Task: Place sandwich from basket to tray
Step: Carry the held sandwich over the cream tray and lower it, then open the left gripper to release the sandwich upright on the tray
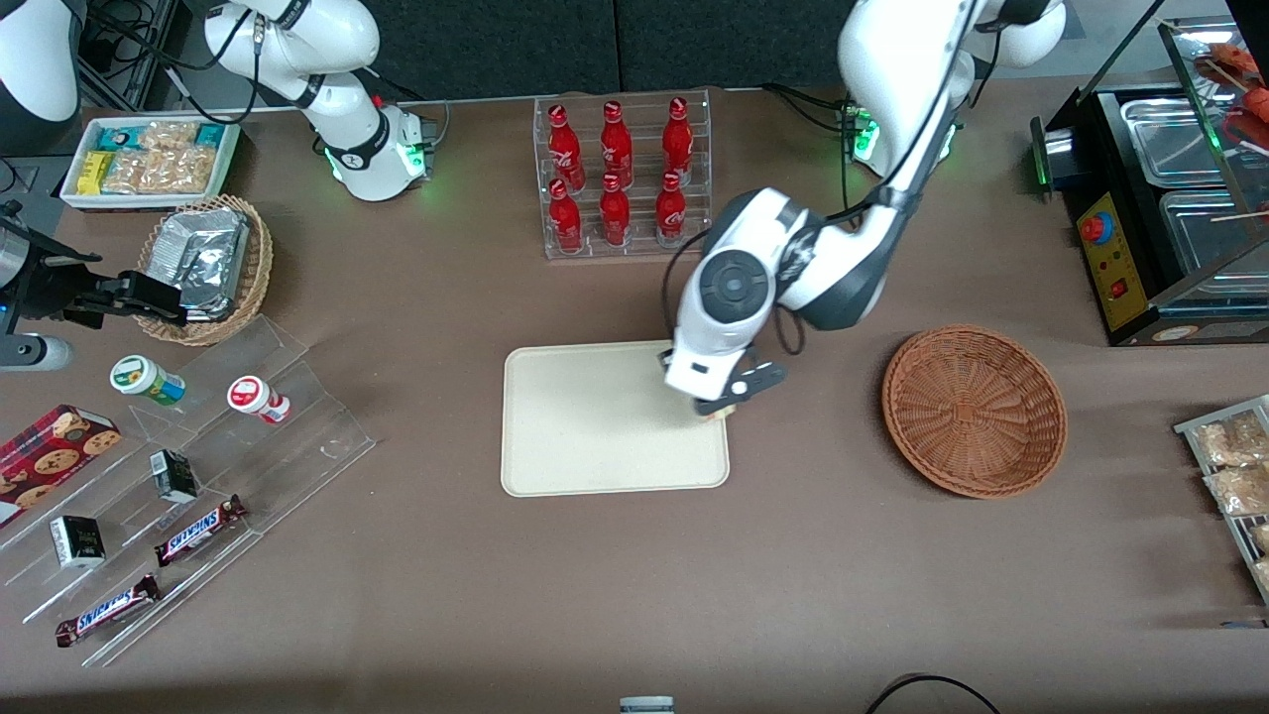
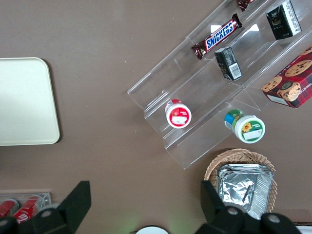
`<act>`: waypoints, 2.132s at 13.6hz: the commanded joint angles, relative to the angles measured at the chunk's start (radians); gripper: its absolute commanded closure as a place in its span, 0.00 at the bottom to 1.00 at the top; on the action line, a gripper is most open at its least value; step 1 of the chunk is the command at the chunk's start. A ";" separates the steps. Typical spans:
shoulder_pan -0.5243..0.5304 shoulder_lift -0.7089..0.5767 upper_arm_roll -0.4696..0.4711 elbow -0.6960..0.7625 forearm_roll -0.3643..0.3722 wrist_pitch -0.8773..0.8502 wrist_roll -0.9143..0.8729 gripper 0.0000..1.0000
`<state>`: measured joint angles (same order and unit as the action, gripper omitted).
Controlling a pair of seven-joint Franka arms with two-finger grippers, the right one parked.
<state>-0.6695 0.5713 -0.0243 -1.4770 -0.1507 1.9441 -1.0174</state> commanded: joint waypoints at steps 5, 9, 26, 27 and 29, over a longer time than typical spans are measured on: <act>-0.113 0.197 0.009 0.178 -0.006 0.185 0.121 1.00; -0.105 0.242 0.011 0.178 -0.006 0.185 0.247 1.00; -0.111 0.253 0.017 0.198 0.126 0.115 0.226 0.00; -0.104 0.217 0.017 0.193 0.125 0.069 0.226 0.00; -0.096 0.132 0.018 0.164 0.125 -0.034 0.227 0.00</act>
<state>-0.7699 0.8068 -0.0117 -1.2668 -0.0451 2.0033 -0.7856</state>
